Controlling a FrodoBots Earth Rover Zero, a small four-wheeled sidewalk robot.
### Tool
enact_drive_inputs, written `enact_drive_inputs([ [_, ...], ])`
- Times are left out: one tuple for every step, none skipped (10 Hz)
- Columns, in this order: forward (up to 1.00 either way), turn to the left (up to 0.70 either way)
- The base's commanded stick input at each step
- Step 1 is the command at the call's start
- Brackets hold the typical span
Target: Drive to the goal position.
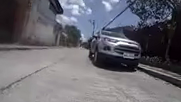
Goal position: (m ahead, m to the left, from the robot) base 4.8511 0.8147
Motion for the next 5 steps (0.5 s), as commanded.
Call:
enact_drive_inputs([
  [0.7, 0.0],
  [0.14, 0.0],
  [0.0, 0.0],
  [0.0, 0.0],
  [0.0, 0.0],
])
